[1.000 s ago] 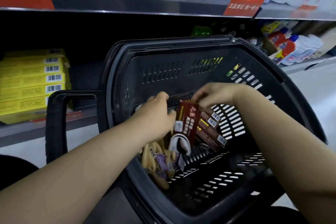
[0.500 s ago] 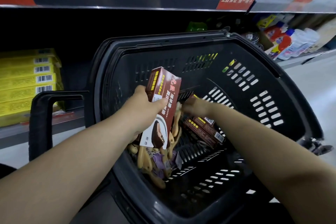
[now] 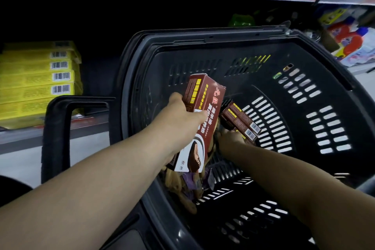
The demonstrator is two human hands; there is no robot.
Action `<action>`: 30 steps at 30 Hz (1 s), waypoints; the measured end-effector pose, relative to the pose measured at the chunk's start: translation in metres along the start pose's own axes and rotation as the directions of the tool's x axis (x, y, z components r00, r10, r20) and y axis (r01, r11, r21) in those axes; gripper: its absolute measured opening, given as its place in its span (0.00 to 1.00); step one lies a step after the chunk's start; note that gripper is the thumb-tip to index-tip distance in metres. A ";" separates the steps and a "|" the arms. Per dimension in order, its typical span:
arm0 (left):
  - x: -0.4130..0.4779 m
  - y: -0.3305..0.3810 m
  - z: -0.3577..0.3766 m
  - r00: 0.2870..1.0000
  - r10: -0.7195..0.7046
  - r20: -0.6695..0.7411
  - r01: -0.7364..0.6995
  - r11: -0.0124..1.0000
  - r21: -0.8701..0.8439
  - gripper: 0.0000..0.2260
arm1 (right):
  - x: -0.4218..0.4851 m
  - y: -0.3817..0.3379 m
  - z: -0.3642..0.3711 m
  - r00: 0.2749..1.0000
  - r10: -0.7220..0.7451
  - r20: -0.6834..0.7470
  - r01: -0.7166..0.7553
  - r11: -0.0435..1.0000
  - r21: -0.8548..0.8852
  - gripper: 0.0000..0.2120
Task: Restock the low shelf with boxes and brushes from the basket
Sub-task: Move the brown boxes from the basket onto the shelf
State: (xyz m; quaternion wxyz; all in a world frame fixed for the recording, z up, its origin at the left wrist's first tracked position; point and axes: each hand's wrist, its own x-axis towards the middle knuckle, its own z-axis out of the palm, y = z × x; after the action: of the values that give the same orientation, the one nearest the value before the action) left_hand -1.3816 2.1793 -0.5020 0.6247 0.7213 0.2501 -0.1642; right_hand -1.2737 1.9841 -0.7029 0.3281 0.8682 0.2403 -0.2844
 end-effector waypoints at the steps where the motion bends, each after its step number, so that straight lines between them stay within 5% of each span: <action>1: 0.000 0.001 0.001 1.000 0.003 0.004 -0.003 1.000 0.006 0.17 | -0.001 -0.001 0.001 1.000 0.002 -0.004 -0.002 1.000 0.011 0.29; 7: 0.002 0.005 0.005 0.999 0.033 0.027 -0.034 0.999 0.035 0.17 | -0.009 0.006 -0.016 0.995 0.059 0.081 -0.078 0.965 0.250 0.27; 11: 0.004 0.005 0.004 0.999 0.044 0.002 -0.044 0.999 -0.017 0.14 | -0.029 0.057 -0.083 0.995 -0.055 0.087 0.012 0.902 0.432 0.10; 13: 0.005 0.005 0.004 0.999 0.048 -0.017 -0.049 0.998 -0.034 0.13 | -0.044 0.086 -0.114 0.995 -0.023 0.096 -0.048 0.733 0.678 0.15; 15: 0.006 0.005 0.005 0.999 0.043 -0.034 -0.045 0.997 -0.062 0.13 | -0.068 0.107 -0.133 0.994 -0.096 0.054 -0.022 0.308 0.951 0.10; 17: 0.008 0.005 0.005 0.999 0.029 -0.046 -0.035 0.991 -0.130 0.14 | -0.089 0.122 -0.148 0.971 -0.212 -0.110 0.099 -0.061 0.993 0.06; 19: 0.010 0.006 0.005 0.999 0.000 -0.050 -0.012 0.973 -0.232 0.15 | -0.106 0.128 -0.157 0.920 -0.295 -0.259 0.189 -0.246 0.951 0.05; 26: 0.010 0.008 0.006 0.995 -0.094 -0.028 0.078 0.933 -0.350 0.17 | -0.111 0.116 -0.151 0.819 -0.422 -0.390 0.245 -0.358 0.901 0.07; 30: 0.005 0.010 0.005 0.989 -0.087 0.118 0.117 0.953 -0.279 0.38 | -0.102 0.105 -0.150 0.802 -0.415 -0.430 0.247 -0.424 0.871 0.05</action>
State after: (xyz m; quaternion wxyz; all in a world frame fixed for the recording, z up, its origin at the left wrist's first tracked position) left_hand -1.3711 2.1746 -0.4974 0.7251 0.6001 0.2752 -0.1959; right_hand -1.2336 1.9962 -0.4982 -0.5815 0.6313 0.1567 -0.4887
